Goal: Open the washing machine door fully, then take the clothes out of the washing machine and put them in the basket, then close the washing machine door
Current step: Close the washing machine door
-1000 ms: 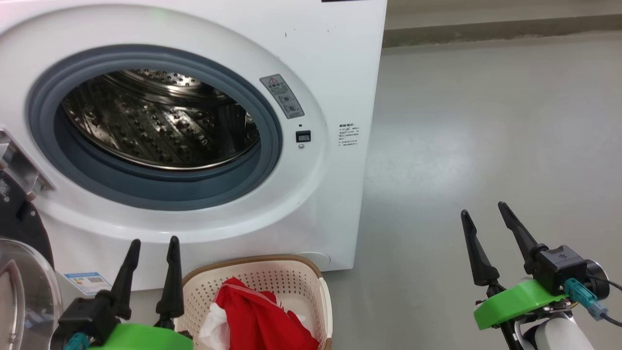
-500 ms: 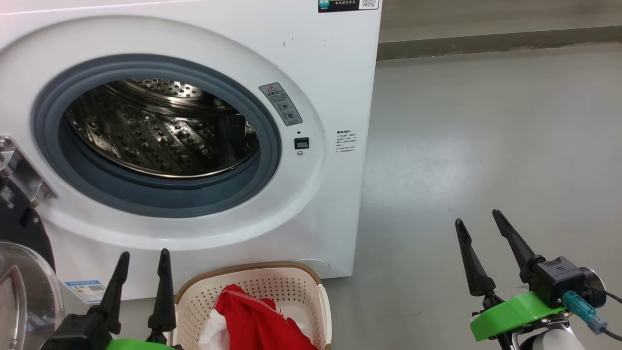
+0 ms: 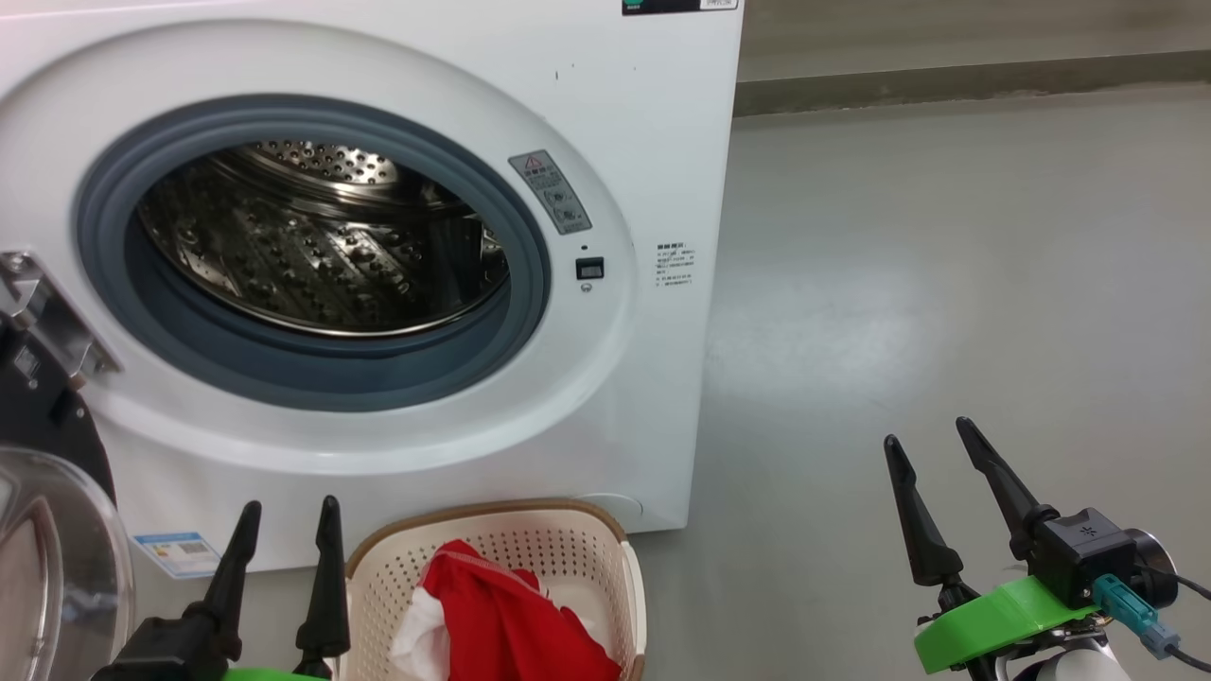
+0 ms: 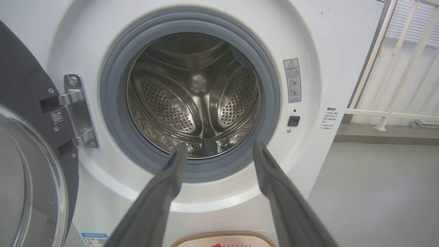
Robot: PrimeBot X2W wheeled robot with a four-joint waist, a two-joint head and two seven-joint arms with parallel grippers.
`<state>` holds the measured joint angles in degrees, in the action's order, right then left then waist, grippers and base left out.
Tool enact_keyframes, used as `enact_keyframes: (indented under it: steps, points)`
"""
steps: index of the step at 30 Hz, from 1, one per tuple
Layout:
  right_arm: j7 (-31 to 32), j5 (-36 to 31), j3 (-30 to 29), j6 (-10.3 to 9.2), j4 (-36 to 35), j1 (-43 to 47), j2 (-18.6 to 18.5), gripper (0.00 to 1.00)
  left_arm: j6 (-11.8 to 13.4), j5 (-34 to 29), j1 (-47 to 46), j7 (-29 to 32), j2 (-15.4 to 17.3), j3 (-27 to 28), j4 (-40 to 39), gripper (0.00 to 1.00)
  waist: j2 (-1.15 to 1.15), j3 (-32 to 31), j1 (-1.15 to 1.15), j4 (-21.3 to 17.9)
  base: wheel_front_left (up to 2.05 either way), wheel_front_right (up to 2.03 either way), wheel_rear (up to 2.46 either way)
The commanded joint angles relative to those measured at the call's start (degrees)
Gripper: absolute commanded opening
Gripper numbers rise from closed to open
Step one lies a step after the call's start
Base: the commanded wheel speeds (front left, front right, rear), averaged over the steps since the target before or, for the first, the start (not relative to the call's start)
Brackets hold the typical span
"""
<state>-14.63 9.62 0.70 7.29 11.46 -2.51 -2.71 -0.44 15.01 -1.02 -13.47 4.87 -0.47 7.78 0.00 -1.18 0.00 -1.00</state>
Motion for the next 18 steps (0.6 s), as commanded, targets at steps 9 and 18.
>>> enact_keyframes:
  steps: [9, 18]
  points:
    - [-0.37, 0.15, 1.4, 0.2, -1.31, -0.87, -0.17, 1.0, 0.05, 0.24, -0.63, 0.41, 1.51, 0.99, -2.64, 1.0, 0.0, 0.24, 0.0, -0.05, -1.9, 1.9, 0.0]
    - [-0.37, 0.02, 1.2, 0.2, -0.96, -1.34, -0.17, 1.0, -0.17, 0.48, -0.43, -0.09, 1.88, 0.68, -3.76, 1.0, 0.0, 1.14, 0.0, -0.04, -1.51, 1.51, 0.0]
